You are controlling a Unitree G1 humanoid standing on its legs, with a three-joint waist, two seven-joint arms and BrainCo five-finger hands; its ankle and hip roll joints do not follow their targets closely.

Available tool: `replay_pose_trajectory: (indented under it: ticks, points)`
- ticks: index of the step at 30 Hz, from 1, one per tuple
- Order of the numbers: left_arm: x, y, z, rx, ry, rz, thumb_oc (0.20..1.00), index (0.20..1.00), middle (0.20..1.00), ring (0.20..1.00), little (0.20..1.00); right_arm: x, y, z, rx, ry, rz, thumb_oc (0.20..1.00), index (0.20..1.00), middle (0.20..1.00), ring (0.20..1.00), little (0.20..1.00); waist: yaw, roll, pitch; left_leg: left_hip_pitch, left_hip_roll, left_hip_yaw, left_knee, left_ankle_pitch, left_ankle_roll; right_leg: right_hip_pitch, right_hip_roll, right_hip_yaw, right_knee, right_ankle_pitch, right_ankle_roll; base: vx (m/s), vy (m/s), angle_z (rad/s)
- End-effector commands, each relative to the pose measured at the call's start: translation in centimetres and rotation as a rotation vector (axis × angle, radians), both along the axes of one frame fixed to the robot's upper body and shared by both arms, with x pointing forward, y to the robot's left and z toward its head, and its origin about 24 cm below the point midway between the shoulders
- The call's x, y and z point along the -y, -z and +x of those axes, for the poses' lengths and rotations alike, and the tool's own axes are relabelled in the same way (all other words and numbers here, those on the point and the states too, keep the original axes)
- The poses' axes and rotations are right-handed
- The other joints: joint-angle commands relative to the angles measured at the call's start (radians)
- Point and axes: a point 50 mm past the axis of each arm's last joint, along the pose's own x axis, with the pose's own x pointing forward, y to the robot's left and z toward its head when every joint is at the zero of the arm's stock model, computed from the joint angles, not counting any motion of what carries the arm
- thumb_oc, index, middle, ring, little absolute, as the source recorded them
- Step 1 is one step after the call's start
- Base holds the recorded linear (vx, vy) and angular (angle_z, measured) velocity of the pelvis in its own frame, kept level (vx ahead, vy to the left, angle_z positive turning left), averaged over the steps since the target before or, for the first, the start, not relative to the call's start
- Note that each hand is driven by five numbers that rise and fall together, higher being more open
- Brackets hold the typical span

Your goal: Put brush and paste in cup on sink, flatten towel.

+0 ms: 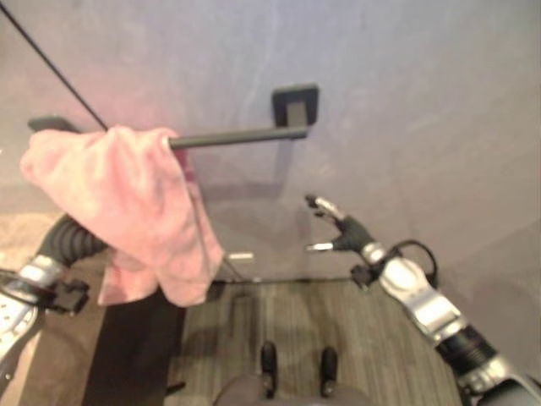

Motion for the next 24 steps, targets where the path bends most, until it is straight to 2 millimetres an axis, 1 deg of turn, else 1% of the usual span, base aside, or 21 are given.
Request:
replay_pose_trajectory:
  ticks: [1,3,5,6,7,8,9,10,11,12,13,14,15,18,19,20,21,23,24]
  points:
    - [1.4,-0.5,0.0,0.009,0.105,0.077,1.0,1.0,1.0,1.0,1.0,-2.3,-1.7,-0.5,0.07,-0.09,0.117,1.0,1.0,1.0,1.0,1.0,-0.02,-0.048,-0.053,0.005,0.024,0.012,0.012,-0.062,-0.008,0.015,-0.058,-0.017,-0.002,-0.035,0.052,0.0,0.0,0.0]
    - [0.6,-0.4,-0.2,0.003,0.062,0.12,1.0,1.0,1.0,1.0,1.0,-2.4,-1.9,-0.4,0.078,-0.092,0.118,1.0,1.0,1.0,1.0,1.0,-0.014,-0.043,-0.053,0.003,0.022,0.011,0.012,-0.062,-0.006,0.013,-0.059,-0.016,-0.002,-0.034,0.054,0.0,0.0,0.0]
    - [-0.8,0.3,-0.5,-0.03,0.0,0.091,1.0,1.0,1.0,1.0,1.0,-2.7,-2.2,-0.3,0.089,-0.102,0.125,1.0,1.0,1.0,1.0,1.0,-0.011,-0.04,-0.054,0.003,0.021,0.014,0.012,-0.063,-0.005,0.013,-0.061,-0.016,-0.002,-0.033,0.055,0.0,0.0,0.0]
    - [-0.8,0.3,-0.5,-0.03,0.0,0.091,1.0,1.0,1.0,1.0,1.0,-2.7,-2.2,-0.3,0.089,-0.102,0.125,1.0,1.0,1.0,1.0,1.0,-0.011,-0.04,-0.054,0.004,0.021,0.014,0.012,-0.063,-0.005,0.013,-0.061,-0.016,-0.002,-0.033,0.055,0.0,0.0,0.0]
    - [-2.1,1.3,-0.5,-0.068,-0.062,0.07,1.0,1.0,1.0,1.0,1.0,-3.0,-2.6,-0.2,0.102,-0.115,0.135,1.0,1.0,1.0,1.0,1.0,-0.008,-0.04,-0.054,0.004,0.02,0.015,0.012,-0.064,-0.004,0.013,-0.062,-0.017,-0.002,-0.032,0.056,0.0,0.0,0.0]
    - [-2.1,1.3,-0.5,-0.068,-0.062,0.07,1.0,1.0,1.0,1.0,1.0,-3.0,-2.6,-0.2,0.102,-0.114,0.135,1.0,1.0,1.0,1.0,1.0,-0.008,-0.04,-0.053,0.004,0.02,0.015,0.012,-0.064,-0.004,0.013,-0.062,-0.016,-0.002,-0.032,0.056,0.0,0.0,0.0]
    - [-2.9,1.7,-0.5,-0.084,-0.097,0.063,1.0,1.0,1.0,1.0,1.0,-3.3,-2.9,-0.1,0.111,-0.126,0.145,1.0,1.0,1.0,1.0,1.0,-0.005,-0.04,-0.054,0.004,0.019,0.016,0.012,-0.065,-0.004,0.013,-0.063,-0.017,-0.002,-0.032,0.057,0.01,0.039,-0.02]
    - [-4.2,2.4,-0.5,-0.116,-0.156,0.07,1.0,1.0,1.0,1.0,1.0,-3.8,-3.4,0.1,0.124,-0.144,0.15,1.0,1.0,1.0,1.0,1.0,-0.002,-0.04,-0.054,0.004,0.017,0.015,0.012,-0.067,-0.001,0.011,-0.065,-0.017,-0.002,-0.029,0.058,0.01,0.039,-0.04]
    - [-4.2,2.5,-0.5,-0.116,-0.156,0.07,1.0,1.0,1.0,1.0,1.0,-3.8,-3.4,0.1,0.125,-0.144,0.15,1.0,1.0,1.0,1.0,1.0,-0.002,-0.04,-0.053,0.004,0.017,0.016,0.012,-0.067,-0.001,0.011,-0.065,-0.017,-0.002,-0.029,0.058,0.0,0.071,-0.04]
    - [-5.0,2.3,-0.4,-0.12,-0.19,0.097,1.0,1.0,1.0,1.0,1.0,-4.5,-4.2,0.3,0.148,-0.172,0.155,1.0,1.0,1.0,1.0,1.0,0.005,-0.04,-0.053,-0.001,0.014,0.016,0.012,-0.067,0.001,0.006,-0.068,-0.017,-0.002,-0.025,0.062,-0.01,0.043,-0.01]
    - [-5.0,2.3,-0.4,-0.12,-0.191,0.097,1.0,1.0,1.0,1.0,1.0,-4.5,-4.2,0.3,0.148,-0.173,0.155,1.0,1.0,1.0,1.0,1.0,0.004,-0.041,-0.053,-0.001,0.013,0.017,0.012,-0.067,0.001,0.005,-0.069,-0.017,-0.002,-0.025,0.062,-0.01,0.06,0.01]
    - [-5.4,2.3,-0.4,-0.119,-0.205,0.104,1.0,1.0,1.0,1.0,1.0,-4.7,-4.4,0.4,0.155,-0.18,0.157,1.0,1.0,1.0,1.0,1.0,0.006,-0.041,-0.052,-0.003,0.012,0.016,0.012,-0.067,0.003,0.004,-0.07,-0.018,-0.002,-0.023,0.064,-0.01,0.062,0.02]
    - [-6.1,1.9,-0.2,-0.109,-0.234,0.128,1.0,1.0,1.0,1.0,1.0,-5.3,-5.0,0.6,0.171,-0.2,0.165,1.0,1.0,1.0,1.0,1.0,0.012,-0.044,-0.05,-0.009,0.007,0.015,0.012,-0.067,0.005,-0.002,-0.074,-0.019,-0.002,-0.018,0.067,-0.01,0.062,0.02]
    - [-6.6,1.4,0.2,-0.084,-0.259,0.137,1.0,1.0,1.0,1.0,1.0,-5.8,-5.6,0.7,0.187,-0.215,0.169,1.0,1.0,1.0,1.0,1.0,0.017,-0.047,-0.048,-0.018,0.002,0.009,0.012,-0.067,0.009,-0.008,-0.078,-0.02,-0.002,-0.013,0.07,-0.02,0.071,0.01]
    - [-7.2,0.8,0.5,-0.061,-0.287,0.152,1.0,1.0,1.0,1.0,1.0,-6.3,-6.3,1.0,0.212,-0.226,0.164,1.0,1.0,1.0,1.0,1.0,0.022,-0.05,-0.047,-0.027,-0.002,0.006,0.012,-0.067,0.012,-0.015,-0.083,-0.024,-0.002,-0.008,0.073,-0.01,0.046,0.04]
    - [-7.2,0.8,0.5,-0.061,-0.287,0.152,1.0,1.0,1.0,1.0,1.0,-6.3,-6.3,1.0,0.212,-0.226,0.164,1.0,1.0,1.0,1.0,1.0,0.022,-0.05,-0.047,-0.027,-0.002,0.006,0.012,-0.067,0.012,-0.015,-0.083,-0.024,-0.002,-0.008,0.073,-0.03,0.095,0.04]
    - [-7.7,0.1,0.7,-0.038,-0.309,0.172,1.0,1.0,1.0,1.0,1.0,-6.7,-6.9,1.2,0.226,-0.235,0.168,1.0,1.0,1.0,1.0,1.0,0.027,-0.051,-0.045,-0.036,-0.007,0.002,0.012,-0.068,0.015,-0.022,-0.088,-0.025,-0.002,0.0,0.076,-0.02,0.073,0.01]
    - [-7.7,-0.3,0.9,-0.021,-0.309,0.177,1.0,1.0,1.0,1.0,1.0,-6.8,-7.1,1.3,0.231,-0.24,0.167,1.0,1.0,1.0,1.0,1.0,0.028,-0.052,-0.045,-0.041,-0.011,0.001,0.012,-0.068,0.016,-0.027,-0.091,-0.026,-0.002,0.002,0.077,-0.02,0.071,0.0]
    - [-8.0,-0.9,1.1,0.003,-0.323,0.175,1.0,1.0,1.0,1.0,1.0,-7.1,-7.4,1.4,0.235,-0.248,0.166,1.0,1.0,1.0,1.0,1.0,0.03,-0.055,-0.044,-0.047,-0.014,-0.001,0.012,-0.068,0.019,-0.032,-0.095,-0.026,-0.002,0.007,0.079,0.0,0.046,0.0]
